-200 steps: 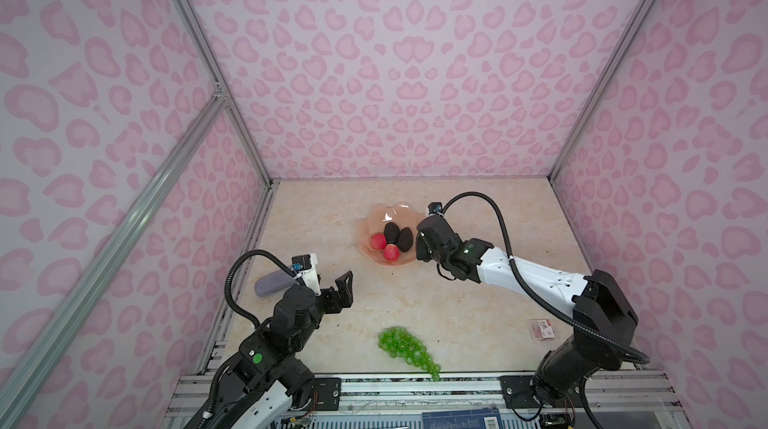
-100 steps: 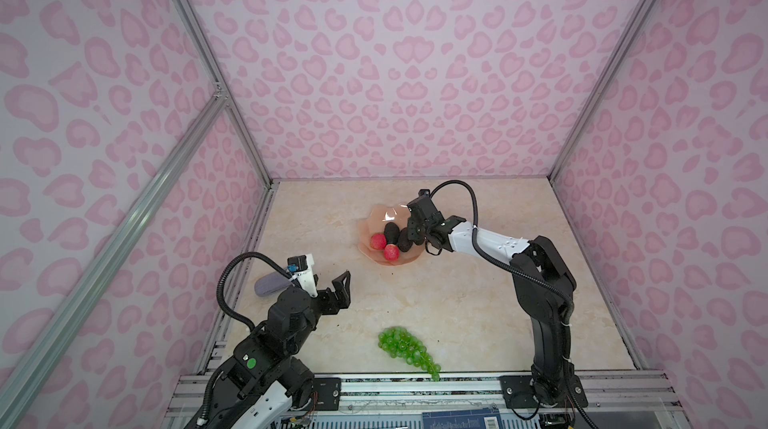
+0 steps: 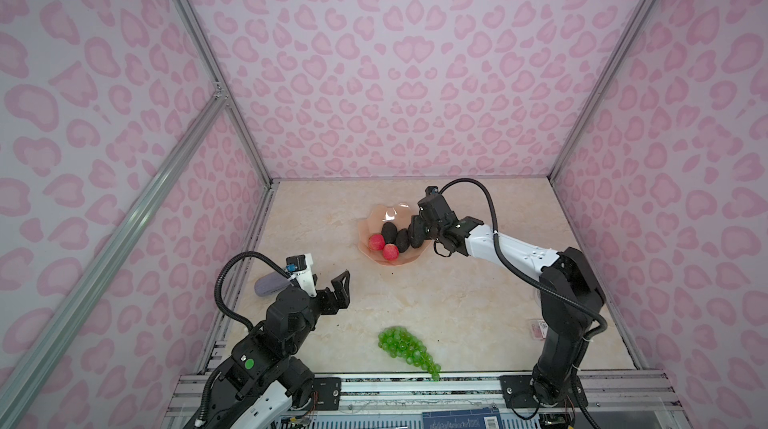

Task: Place and organize the fake fruits in the fruit bowl
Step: 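Release the avocado in the bowl and move the right gripper to the grapes, then grasp the green grape bunch with the right gripper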

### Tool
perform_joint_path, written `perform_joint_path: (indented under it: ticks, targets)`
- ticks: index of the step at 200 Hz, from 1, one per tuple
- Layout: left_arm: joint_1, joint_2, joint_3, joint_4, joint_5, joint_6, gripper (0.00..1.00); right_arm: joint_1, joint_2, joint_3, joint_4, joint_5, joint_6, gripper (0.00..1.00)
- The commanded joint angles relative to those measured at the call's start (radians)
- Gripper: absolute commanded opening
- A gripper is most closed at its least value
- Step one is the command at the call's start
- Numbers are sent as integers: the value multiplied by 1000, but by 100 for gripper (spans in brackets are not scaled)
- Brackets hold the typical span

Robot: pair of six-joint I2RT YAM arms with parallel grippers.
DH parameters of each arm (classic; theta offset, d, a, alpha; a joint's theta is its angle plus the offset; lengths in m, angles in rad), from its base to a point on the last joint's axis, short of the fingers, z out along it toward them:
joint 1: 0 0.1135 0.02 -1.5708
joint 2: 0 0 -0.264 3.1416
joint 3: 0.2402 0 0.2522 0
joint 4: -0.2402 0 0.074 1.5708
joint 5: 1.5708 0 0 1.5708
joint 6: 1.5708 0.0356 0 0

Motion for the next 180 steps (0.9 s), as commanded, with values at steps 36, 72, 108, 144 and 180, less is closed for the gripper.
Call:
perform_joint_path:
  ticks: [36, 72, 108, 144, 180]
  targets:
    - [0, -5, 32, 19, 11, 24, 96, 216, -375, -523, 264, -316, -109, 84]
    - [1, 19, 42, 19, 19, 43, 96, 419, -435, -666, 283, -223, -70, 87]
    - [1, 22, 42, 19, 32, 34, 96, 511, -361, -687, 344, -191, -7, 87]
    - [0, 4, 40, 17, 29, 26, 96, 555, -260, -660, 362, -144, -8, 87]
    - [0, -4, 42, 11, 28, 25, 96, 572, -180, -649, 389, -134, -3, 86]
